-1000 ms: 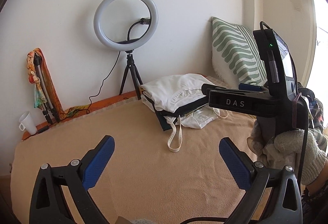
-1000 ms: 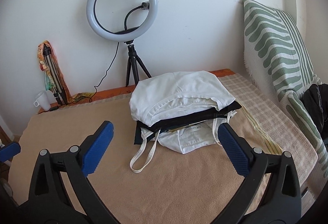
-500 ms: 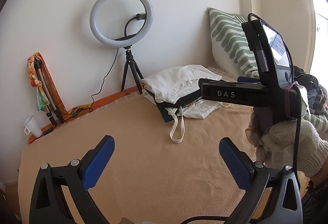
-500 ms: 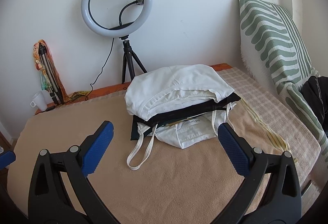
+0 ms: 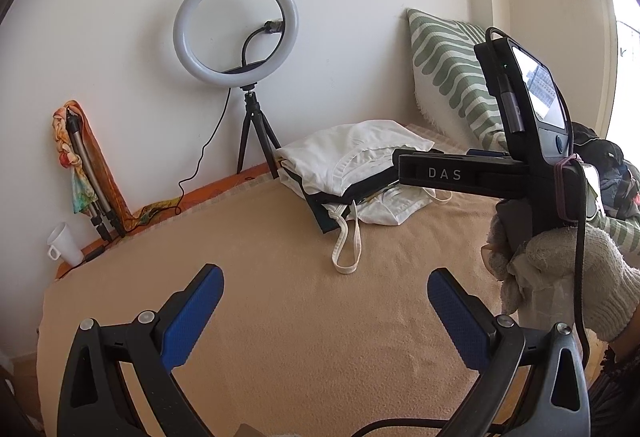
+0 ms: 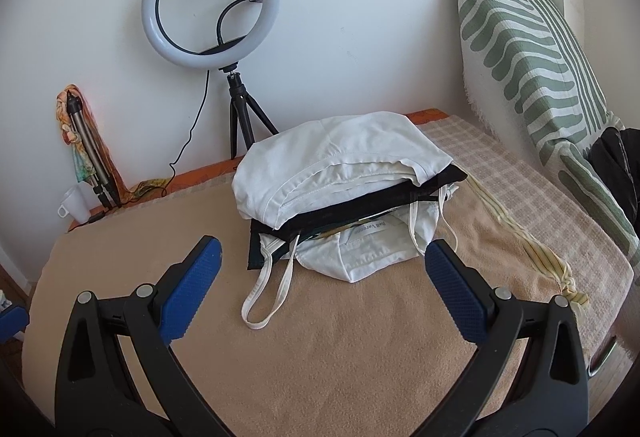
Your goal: Fold small clothes
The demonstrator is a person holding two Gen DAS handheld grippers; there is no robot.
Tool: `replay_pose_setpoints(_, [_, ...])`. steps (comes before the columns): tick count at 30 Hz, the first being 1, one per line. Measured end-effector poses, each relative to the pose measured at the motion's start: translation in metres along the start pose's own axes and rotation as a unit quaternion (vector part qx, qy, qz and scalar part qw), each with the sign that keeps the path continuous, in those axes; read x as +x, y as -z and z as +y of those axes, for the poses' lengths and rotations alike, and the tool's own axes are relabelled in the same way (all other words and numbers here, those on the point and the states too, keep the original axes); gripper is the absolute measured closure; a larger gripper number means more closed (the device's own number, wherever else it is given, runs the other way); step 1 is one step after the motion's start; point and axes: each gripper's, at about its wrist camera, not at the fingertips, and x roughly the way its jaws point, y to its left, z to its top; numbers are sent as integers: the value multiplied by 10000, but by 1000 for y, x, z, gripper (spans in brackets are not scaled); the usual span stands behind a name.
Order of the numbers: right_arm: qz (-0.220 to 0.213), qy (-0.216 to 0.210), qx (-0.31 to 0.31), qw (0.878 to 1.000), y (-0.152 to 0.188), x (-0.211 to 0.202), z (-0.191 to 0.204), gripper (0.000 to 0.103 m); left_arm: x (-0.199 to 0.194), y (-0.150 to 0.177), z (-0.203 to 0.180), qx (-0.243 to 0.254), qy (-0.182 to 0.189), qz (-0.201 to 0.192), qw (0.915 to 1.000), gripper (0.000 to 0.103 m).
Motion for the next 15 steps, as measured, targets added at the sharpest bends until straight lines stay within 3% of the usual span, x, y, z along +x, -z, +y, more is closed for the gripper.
replay_pose_setpoints(15, [65,-59,124,9999,3,2,-3,0,0,0,1,18,-38,0,10000,0])
